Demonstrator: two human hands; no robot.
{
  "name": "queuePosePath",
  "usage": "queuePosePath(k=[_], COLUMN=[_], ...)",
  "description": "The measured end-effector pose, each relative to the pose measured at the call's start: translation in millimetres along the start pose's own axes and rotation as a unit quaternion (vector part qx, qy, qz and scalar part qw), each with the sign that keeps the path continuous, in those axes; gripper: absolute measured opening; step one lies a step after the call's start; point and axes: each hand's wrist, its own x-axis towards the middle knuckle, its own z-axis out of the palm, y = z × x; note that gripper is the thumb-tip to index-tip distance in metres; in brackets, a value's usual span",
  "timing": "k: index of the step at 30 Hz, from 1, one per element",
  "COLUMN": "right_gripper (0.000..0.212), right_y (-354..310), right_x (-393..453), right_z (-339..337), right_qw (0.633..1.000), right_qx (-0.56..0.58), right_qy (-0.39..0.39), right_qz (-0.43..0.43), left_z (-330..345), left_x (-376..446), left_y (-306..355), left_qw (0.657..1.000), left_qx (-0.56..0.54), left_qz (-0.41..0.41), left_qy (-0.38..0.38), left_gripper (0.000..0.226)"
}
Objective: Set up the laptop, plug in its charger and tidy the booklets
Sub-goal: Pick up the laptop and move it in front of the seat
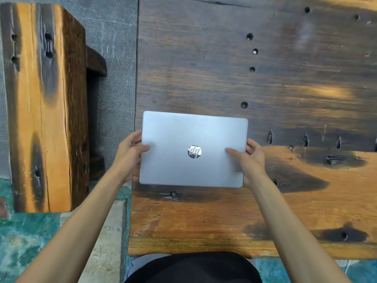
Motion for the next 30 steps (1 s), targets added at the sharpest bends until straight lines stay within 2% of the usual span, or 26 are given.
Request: queuePosePath(k=[3, 7, 14, 22, 30], right_gripper=[0.083, 0.068, 0.075, 0.068, 0.088], right_y=[-1.1, 2.0, 3.6, 3.8, 15.5], right_x=[0.9, 3.5, -4.7, -30.9, -64.8], right_z=[-3.6, -10.8, -28.7, -40.6, -54.0], right_qw=[1.0, 0.996, 0.986, 0.985, 0.986], right_qx=[0.004, 0.018, 0.012, 0.031, 0.038], right_qy=[-0.028, -0.086, -0.164, -0.165, -0.156], right_qz=[0.006, 0.016, 0.004, -0.026, -0.051], left_z=[-4.3, -13.8, -28.2, -42.4, -46.2], left_x=[2.5, 3.8, -4.4, -30.6, -60.3], left_y=[-1.8, -7.2, -17.0, -15.5, -19.2], left_qw=[1.0, 1.0, 0.998, 0.996, 0.993], left_qx=[-0.005, -0.012, -0.024, -0.033, -0.025], left_qz=[-0.005, -0.013, -0.011, 0.027, 0.063], left_qy=[-0.003, -0.02, -0.054, -0.081, -0.096], left_gripper=[0.054, 0.059, 0.072, 0.074, 0.075])
